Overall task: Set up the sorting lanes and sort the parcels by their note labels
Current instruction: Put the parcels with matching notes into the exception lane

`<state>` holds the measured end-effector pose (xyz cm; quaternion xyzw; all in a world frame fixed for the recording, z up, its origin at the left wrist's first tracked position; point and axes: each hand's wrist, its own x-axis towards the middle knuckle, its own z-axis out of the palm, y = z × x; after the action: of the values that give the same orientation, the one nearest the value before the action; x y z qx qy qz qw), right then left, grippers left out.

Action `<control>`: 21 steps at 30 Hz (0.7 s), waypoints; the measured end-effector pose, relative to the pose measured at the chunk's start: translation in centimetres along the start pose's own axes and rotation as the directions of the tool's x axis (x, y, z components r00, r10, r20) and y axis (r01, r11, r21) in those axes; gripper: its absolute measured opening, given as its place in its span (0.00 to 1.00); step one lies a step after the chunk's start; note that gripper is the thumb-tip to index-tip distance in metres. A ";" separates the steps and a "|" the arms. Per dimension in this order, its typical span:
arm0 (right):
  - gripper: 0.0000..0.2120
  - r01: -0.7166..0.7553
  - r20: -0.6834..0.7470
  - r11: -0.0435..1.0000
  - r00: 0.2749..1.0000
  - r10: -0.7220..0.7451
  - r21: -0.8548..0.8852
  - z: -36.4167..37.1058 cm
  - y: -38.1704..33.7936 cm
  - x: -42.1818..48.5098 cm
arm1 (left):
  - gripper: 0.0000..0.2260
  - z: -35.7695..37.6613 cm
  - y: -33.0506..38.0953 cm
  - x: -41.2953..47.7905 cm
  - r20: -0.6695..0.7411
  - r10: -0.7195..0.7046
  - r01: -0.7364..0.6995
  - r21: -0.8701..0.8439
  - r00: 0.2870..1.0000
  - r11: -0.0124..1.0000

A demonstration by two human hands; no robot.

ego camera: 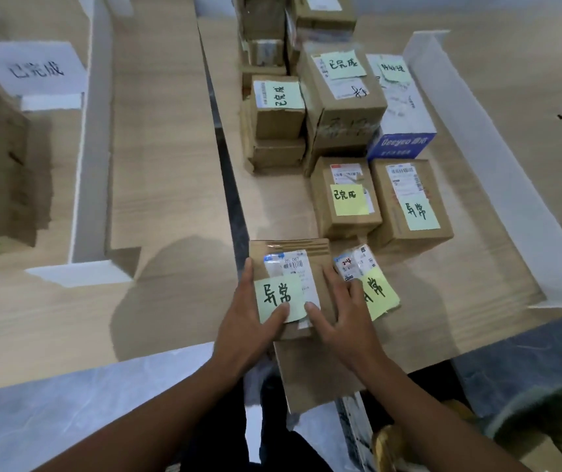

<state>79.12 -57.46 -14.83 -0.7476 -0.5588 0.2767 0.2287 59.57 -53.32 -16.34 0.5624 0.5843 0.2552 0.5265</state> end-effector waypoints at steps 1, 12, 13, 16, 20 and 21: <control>0.37 0.051 0.002 0.999 0.999 -0.051 0.002 -0.5 -1.0 0.4 | 0.44 -0.8 0.6 -0.6 -0.039 0.017 -0.017 0.000 0.999 1.000; 0.35 0.528 0.095 0.790 0.810 -0.579 0.311 1.7 -16.5 0.9 | 0.43 -14.1 5.3 -10.4 -0.520 0.137 -0.097 0.103 0.843 0.990; 0.35 0.554 0.109 0.756 0.777 -0.619 0.348 2.5 -18.5 0.6 | 0.43 -15.8 5.3 -11.6 -0.554 0.139 -0.095 0.108 0.821 0.990; 0.35 0.619 0.148 0.681 0.688 -0.711 0.392 5.0 -24.3 -0.9 | 0.43 -20.9 4.6 -15.5 -0.648 0.150 -0.090 0.126 0.747 0.988; 0.34 0.682 0.200 0.616 0.591 -0.782 0.395 9.1 -32.3 -4.2 | 0.41 -27.7 2.1 -20.0 -0.758 0.147 -0.092 0.115 0.635 0.989; 0.33 0.693 0.194 0.602 0.578 -0.793 0.396 10.1 -34.0 -4.8 | 0.41 -29.3 1.6 -20.7 -0.780 0.144 -0.091 0.112 0.610 0.990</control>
<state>47.18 -52.55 0.57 -0.3378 -0.8087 0.3572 0.3229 29.88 -63.53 1.12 0.4469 0.7249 0.4913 0.1830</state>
